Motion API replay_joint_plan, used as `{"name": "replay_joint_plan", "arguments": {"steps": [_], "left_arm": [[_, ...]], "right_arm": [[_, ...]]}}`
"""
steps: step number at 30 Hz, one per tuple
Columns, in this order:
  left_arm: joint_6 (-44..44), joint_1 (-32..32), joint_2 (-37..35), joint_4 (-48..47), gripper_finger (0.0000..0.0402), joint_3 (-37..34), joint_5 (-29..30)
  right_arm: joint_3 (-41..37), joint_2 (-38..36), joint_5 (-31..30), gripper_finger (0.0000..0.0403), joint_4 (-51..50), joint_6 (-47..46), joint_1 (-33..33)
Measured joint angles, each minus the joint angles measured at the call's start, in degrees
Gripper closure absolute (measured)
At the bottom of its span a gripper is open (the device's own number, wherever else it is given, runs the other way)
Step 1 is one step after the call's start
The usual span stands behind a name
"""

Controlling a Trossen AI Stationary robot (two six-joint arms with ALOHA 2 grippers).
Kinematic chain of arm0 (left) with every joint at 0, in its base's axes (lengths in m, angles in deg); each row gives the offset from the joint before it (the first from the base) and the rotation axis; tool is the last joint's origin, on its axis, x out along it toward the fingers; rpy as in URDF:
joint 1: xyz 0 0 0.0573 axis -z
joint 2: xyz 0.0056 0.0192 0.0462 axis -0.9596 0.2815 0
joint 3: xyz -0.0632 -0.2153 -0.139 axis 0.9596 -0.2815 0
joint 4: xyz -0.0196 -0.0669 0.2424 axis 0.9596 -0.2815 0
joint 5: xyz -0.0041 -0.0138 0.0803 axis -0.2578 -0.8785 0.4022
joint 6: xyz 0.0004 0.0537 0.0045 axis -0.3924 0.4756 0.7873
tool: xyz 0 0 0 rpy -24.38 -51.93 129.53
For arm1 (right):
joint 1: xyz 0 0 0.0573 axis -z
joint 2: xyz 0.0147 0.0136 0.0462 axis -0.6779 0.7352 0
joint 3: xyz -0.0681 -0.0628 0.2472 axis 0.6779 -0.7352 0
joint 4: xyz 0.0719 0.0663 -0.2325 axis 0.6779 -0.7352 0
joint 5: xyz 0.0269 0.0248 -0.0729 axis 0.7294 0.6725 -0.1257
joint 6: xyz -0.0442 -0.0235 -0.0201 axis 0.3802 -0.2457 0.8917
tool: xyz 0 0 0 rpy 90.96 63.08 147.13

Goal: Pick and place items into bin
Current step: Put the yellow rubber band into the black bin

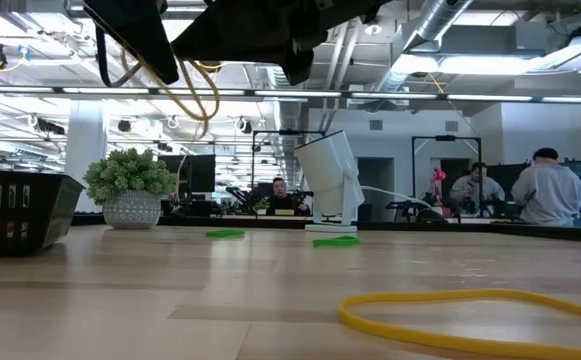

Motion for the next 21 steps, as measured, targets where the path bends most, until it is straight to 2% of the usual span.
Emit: {"name": "replay_joint_plan", "arguments": {"steps": [7,13,21], "left_arm": [[1.01,-0.02,0.00,-0.02,0.0392,0.00,-1.92],[-0.31,0.00,0.00,-0.88,0.0400,0.00,-2.90],[-9.00,1.38,-0.02,-10.18,0.0401,0.00,-7.74]], "right_arm": [[0.00,0.00,0.04,0.0403,-0.17,-0.02,0.00],[0.00,0.00,0.52,0.0403,-2.59,-0.61,-0.15],[0.00,-0.04,2.97,0.0399,-14.02,-6.68,-3.13]]}}
